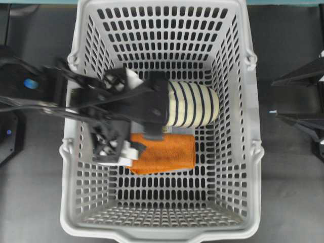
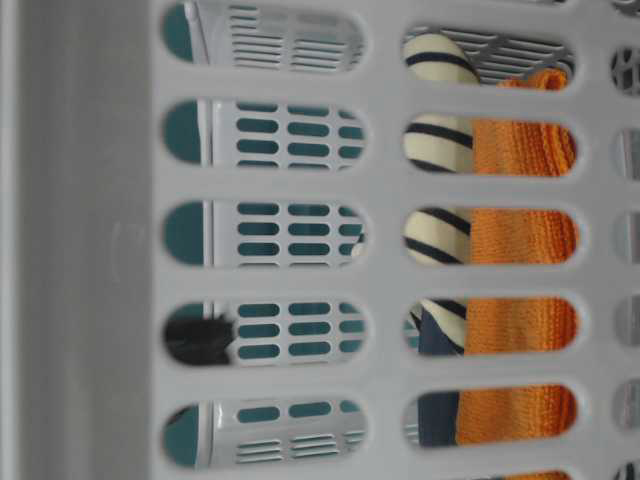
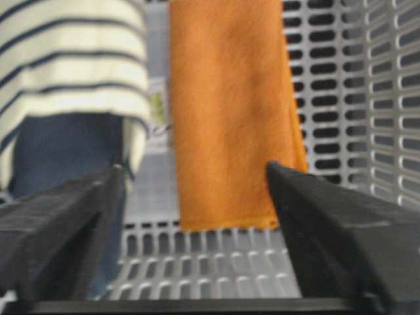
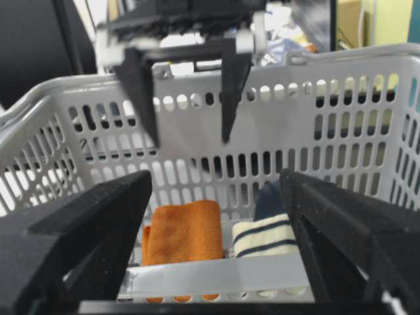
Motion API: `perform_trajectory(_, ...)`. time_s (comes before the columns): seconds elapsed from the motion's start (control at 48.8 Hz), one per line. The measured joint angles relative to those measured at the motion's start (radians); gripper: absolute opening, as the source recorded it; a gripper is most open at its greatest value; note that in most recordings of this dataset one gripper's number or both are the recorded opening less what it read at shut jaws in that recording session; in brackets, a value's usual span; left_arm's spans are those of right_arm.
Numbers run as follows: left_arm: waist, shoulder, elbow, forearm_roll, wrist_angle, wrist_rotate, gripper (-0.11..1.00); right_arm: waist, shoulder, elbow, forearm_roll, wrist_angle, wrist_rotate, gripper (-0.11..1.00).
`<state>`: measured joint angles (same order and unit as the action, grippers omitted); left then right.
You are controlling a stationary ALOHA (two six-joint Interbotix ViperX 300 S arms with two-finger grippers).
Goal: Pick up the orange cloth from the shopping basket with the left arm.
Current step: 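Lower the open left gripper onto the cloth's edge and close it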
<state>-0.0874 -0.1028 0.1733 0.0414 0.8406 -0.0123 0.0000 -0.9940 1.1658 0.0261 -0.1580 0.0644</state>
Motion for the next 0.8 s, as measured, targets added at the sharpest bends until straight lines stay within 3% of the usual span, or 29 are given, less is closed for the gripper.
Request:
perform_trajectory(0.266, -0.021, 0.181, -0.075, 0.0, 0.035, -0.008, 0.88, 0.0, -0.003, 0.0, -0.002, -0.002, 0.0, 0.76)
perform_trajectory(0.389, -0.021, 0.229, -0.075, 0.0, 0.04, -0.015, 0.88, 0.0, -0.011, 0.0, 0.0, -0.002, -0.002, 0.76)
perform_trajectory(0.635, -0.021, 0.279, -0.064, 0.0, 0.023, -0.107, 0.88, 0.002, -0.02, 0.0, -0.002, 0.0, -0.002, 0.75)
perform_trajectory(0.799, -0.02, 0.301, -0.031, 0.0, -0.018, -0.118, 0.88, 0.003, -0.02, 0.002, 0.0, 0.002, -0.002, 0.75)
